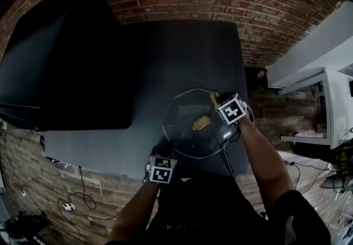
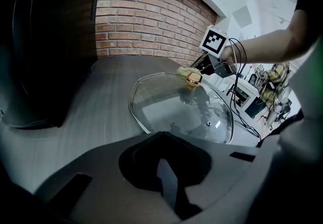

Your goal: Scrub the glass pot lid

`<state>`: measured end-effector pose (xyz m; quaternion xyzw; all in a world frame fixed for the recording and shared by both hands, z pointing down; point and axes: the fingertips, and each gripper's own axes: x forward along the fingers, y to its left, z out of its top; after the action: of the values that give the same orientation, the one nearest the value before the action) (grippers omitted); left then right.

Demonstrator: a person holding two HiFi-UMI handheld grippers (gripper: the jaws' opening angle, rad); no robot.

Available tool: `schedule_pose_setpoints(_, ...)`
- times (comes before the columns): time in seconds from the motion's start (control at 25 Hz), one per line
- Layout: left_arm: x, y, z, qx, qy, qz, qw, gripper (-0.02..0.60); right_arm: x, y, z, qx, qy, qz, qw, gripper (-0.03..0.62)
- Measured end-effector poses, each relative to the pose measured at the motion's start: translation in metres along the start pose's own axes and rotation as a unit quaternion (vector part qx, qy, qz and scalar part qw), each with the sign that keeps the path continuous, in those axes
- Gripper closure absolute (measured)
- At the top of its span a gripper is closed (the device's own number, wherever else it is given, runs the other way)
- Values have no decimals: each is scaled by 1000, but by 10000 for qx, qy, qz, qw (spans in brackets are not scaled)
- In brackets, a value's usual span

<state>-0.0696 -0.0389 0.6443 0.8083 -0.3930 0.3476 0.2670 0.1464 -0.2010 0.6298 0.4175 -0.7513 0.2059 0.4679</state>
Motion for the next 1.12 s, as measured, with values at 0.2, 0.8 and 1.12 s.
schedule_pose_setpoints(0.2, 0, -1, -2, -64, 58, 10, 10000, 549, 0, -6, -10, 157, 32, -62, 9999, 569)
schedule_pose_setpoints(0.8, 0, 0, -2, -123, 34, -56, 9999, 549, -75, 24, 37, 110, -2070, -98, 9782, 569)
schedule_pose_setpoints(1.12, -2, -5, -2, -90, -28, -140, 9999, 549, -110, 141, 85, -1983, -2215, 944, 9501, 569)
